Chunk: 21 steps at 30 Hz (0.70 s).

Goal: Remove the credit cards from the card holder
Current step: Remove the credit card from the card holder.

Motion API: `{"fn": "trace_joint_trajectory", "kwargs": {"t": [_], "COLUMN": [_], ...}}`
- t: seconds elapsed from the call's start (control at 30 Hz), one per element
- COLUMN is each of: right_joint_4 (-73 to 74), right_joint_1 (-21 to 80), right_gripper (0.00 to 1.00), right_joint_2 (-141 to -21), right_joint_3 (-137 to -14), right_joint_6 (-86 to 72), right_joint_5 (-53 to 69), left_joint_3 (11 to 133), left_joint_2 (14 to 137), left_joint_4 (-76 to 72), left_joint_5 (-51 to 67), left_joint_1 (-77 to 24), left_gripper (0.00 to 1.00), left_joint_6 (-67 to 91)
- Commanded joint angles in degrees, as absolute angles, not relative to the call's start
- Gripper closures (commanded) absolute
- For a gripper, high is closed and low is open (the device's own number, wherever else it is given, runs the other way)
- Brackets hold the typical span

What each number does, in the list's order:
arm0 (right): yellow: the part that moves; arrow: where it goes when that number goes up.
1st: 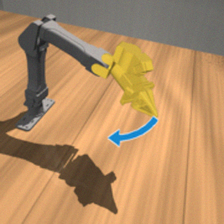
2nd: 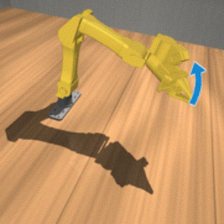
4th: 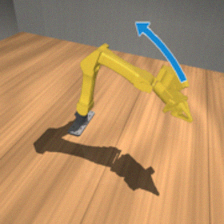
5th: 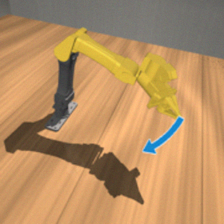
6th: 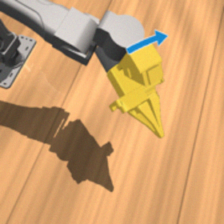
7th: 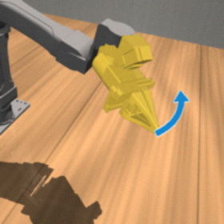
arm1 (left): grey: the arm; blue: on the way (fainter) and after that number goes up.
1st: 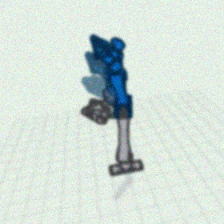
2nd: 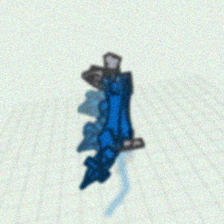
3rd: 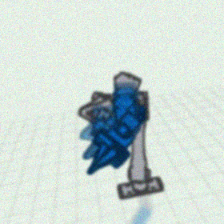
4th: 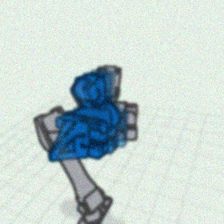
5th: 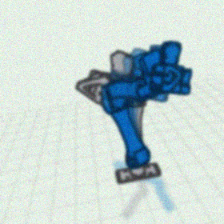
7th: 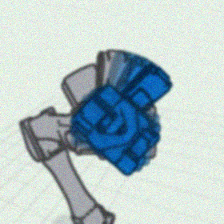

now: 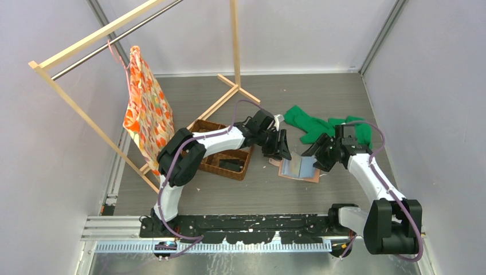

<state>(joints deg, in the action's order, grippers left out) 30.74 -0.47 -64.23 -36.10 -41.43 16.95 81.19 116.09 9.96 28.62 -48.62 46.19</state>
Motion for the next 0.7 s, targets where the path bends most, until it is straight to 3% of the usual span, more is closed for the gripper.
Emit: {"fn": "trace_joint_trajectory", "kwargs": {"t": [0.0, 0.47, 0.67], "right_joint_4": [33.66, 42.09, 35.05], "right_joint_1": [-0.44, -0.91, -0.95], "right_gripper": [0.35, 0.29, 0.3], "right_joint_2": [-62.46, -54.24, -55.52], "right_joint_3": [-38.53, -41.24, -39.48], "right_joint_6": [-39.15, -39.03, -42.7], "right_joint_5": [13.38, 2.45, 11.95], "left_joint_3": [80.95, 81.88, 84.3], "left_joint_2": [112.67, 113.28, 114.96], "left_joint_4": [8.81, 9.46, 10.57], "left_joint_5": [29.78, 29.96, 30.01], "left_joint_1": [-48.69, -48.85, -49.39], "left_gripper": [0.49, 0.49, 0.49], "left_joint_6": [45.7, 45.85, 45.43]}}
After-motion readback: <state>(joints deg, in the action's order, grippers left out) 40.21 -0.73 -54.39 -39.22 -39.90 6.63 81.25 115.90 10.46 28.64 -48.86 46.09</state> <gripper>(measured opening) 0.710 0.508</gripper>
